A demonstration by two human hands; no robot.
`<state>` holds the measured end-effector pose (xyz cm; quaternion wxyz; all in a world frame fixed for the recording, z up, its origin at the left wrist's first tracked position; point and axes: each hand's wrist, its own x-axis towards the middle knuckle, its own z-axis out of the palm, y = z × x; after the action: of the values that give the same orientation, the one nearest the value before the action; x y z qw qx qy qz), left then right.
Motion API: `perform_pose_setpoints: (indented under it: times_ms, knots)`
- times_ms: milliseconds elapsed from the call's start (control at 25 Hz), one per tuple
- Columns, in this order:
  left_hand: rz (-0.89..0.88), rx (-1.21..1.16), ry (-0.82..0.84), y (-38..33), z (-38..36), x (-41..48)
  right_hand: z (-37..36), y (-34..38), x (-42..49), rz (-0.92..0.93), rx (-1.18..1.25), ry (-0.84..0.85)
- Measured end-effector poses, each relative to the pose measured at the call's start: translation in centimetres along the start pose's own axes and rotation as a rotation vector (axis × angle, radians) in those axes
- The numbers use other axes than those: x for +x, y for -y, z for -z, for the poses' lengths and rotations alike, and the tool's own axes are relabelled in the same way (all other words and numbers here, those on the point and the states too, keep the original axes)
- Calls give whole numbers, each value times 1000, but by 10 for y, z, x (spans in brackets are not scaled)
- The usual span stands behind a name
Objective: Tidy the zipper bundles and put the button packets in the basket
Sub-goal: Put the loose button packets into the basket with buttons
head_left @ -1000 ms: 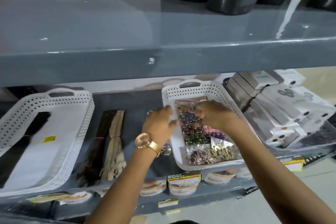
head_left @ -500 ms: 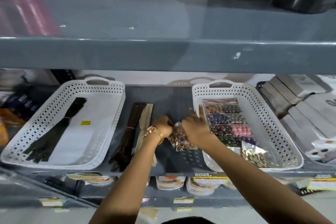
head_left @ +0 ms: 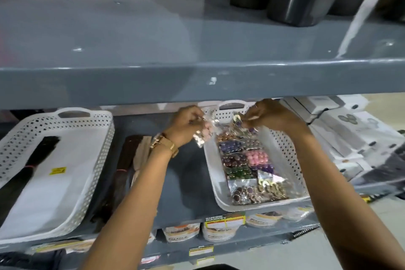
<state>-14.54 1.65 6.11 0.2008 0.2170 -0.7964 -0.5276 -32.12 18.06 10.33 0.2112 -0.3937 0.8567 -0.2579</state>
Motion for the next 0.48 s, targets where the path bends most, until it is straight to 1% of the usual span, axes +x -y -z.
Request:
perform_pose_setpoints:
  times_ms: [40, 80, 120, 200, 320, 400, 480]
  knots:
    - [19, 22, 132, -4, -22, 0, 6, -17, -1, -28, -186, 74]
    - [31, 107, 239, -4, -45, 0, 4, -34, -4, -51, -309, 144]
    - [34, 227, 315, -3, -68, -1, -1, -50, -5, -78, -352, 195]
    - [49, 446, 400, 2, -103, -2, -17, -76, -7, -166, -335, 213]
    - [110, 604, 486, 9, -133, -2, -32, -97, -8, -197, -357, 253]
    - [103, 709, 469, 11, -138, -4, -32, -101, -10, -209, -299, 283]
    - [84, 776, 408, 11, -134, -8, -32, -100, -14, -213, -287, 257]
